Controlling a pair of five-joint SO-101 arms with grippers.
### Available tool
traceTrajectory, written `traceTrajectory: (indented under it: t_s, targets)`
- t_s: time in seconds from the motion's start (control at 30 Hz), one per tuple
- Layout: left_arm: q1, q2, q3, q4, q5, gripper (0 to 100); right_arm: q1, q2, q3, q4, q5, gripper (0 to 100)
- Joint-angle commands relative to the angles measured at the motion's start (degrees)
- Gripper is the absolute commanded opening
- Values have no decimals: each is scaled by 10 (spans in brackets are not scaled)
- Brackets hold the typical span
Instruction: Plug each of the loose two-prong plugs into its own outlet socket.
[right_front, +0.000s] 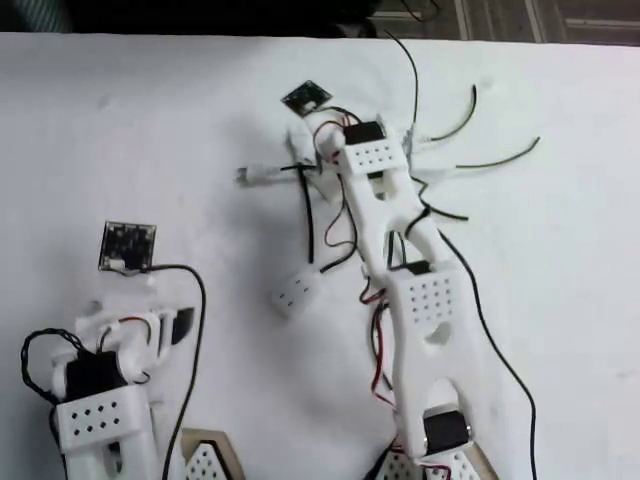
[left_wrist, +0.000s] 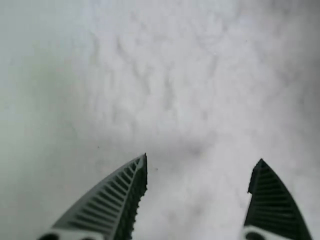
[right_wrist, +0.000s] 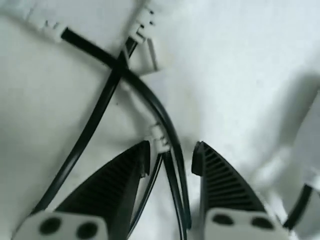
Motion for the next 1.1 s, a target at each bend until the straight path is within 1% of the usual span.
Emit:
traceTrajectory:
  t_s: [0.0,0.07,0.13,0.2,0.4,0.53,0.67,0.77,0.9,1.07]
  targets:
    - [-3,-9,-2,-3,-2,325,6,28,-71,14,-4,139]
    - [-3,-10,-2,-3,-3,325,3,46,-101,37,-4,98]
    - [-3,-10,-2,-3,-3,325,3,54,-139,62,-4,11]
    - [-3,-10,-2,-3,-3,325,3,54,-181,107,-4,28]
    - [-3,-11,3,-5,-3,325,5,55,-365,272,-4,19]
    - [-3,-11,4,-6,-3,325,29,46,-393,274,-4,19]
    - [-3,-11,4,-6,-3,325,53,3,-316,274,-4,19]
    - [-3,-11,4,-6,-3,325,72,-71,-218,274,-2,19]
    - [-3,-11,4,-7,-3,325,91,-209,-57,273,42,19]
    - [-3,-11,4,-7,-3,325,134,-401,149,271,101,19]
